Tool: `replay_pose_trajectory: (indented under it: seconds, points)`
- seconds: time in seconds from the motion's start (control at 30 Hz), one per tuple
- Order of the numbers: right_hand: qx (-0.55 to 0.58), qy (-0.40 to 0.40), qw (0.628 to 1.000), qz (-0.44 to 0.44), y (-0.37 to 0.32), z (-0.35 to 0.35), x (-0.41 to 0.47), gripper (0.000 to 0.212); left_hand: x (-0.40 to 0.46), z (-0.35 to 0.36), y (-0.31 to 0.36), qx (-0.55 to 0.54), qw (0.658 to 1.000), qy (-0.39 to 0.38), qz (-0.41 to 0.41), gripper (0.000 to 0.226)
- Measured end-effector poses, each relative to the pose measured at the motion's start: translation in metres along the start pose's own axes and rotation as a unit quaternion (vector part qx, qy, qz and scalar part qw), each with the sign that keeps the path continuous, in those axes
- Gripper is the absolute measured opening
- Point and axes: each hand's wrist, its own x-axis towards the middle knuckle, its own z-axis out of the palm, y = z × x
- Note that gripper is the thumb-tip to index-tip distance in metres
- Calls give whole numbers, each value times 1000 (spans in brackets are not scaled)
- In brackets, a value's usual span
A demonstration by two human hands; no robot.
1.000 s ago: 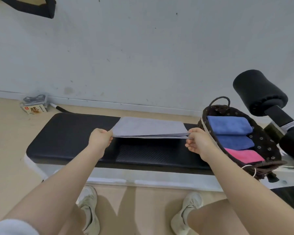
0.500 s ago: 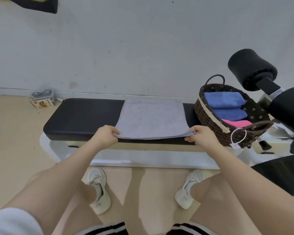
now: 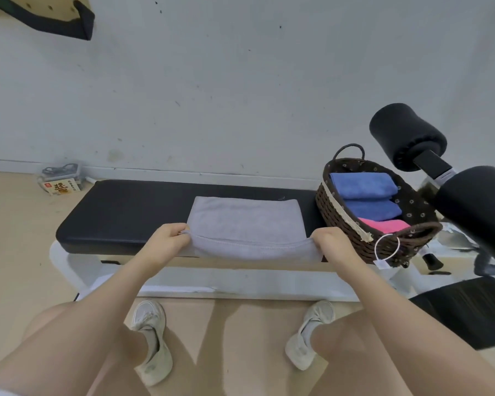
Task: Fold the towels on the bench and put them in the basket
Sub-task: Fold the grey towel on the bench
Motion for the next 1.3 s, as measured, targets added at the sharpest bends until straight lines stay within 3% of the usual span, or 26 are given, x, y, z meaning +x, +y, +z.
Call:
replay_pose_trajectory:
  seconds: [0.13,0.27,0.5,0.53,0.63,0.73,0.87,1.17,1.3]
  points:
    - [39,16,999,-10,11,5,29,19,29,8,-1,-46,998,36,-26,29]
    - [73,40,997,-7,9,18,64,17,65,13,-1,-64,995,66,-50,25]
    - [186,56,977,86,-14,33,119,17,120,10,0,-65,991,99,-57,19]
    - [176,53,976,119,-15,36,127,13,127,10,-2,-49,993,87,-60,18]
    - [79,36,983,160,-9,45,149,27,143,11,-12,37,995,64,-71,18]
    - [-12,53,993,105,2,52,160,17,157,15,-18,97,988,97,-69,18]
    - [-113,71,990,38,11,58,162,22,166,22,-22,187,969,148,-57,23]
    - [-318,109,942,11,7,70,160,28,176,36,-19,375,918,122,-49,23]
    - [-373,117,920,8,1,74,152,25,165,38,-26,430,883,188,-7,27]
